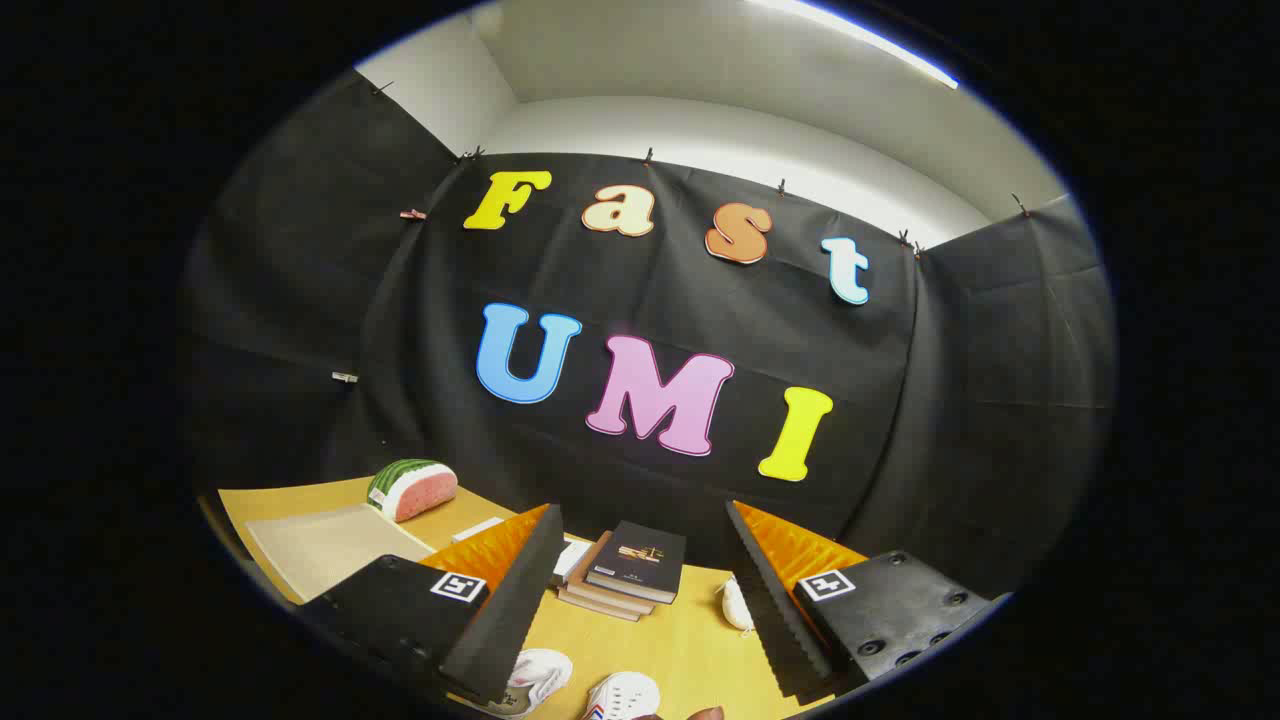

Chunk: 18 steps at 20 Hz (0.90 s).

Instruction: Open the storage box then place both shoes into the box .Put the left shoe in first, then the right shoe, with the right side of both shoes facing outward in a uniform manner.

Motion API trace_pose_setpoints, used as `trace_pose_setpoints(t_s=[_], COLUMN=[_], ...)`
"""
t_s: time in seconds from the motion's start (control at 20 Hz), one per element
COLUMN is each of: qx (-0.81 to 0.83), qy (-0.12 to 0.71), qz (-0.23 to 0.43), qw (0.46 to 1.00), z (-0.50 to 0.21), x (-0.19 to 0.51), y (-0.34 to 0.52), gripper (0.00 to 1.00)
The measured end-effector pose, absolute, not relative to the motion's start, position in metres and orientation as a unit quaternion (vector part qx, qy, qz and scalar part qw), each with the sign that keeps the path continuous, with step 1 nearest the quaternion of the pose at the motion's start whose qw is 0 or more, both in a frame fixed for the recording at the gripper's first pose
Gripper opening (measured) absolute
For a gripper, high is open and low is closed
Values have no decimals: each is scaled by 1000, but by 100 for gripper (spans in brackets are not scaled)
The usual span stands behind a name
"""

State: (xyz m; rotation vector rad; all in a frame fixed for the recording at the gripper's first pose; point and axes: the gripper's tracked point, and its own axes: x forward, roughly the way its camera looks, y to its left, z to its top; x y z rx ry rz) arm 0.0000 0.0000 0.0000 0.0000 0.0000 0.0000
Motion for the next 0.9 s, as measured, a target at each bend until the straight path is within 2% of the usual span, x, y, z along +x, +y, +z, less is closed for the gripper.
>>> trace_pose_setpoints(t_s=[0.7, 0.9], qx=[1, 42], qy=[1, 32], qz=[35, 119], qw=[999, 991], z=[1, -11], x=[11, 16], y=[24, 64], gripper=[97, 97])
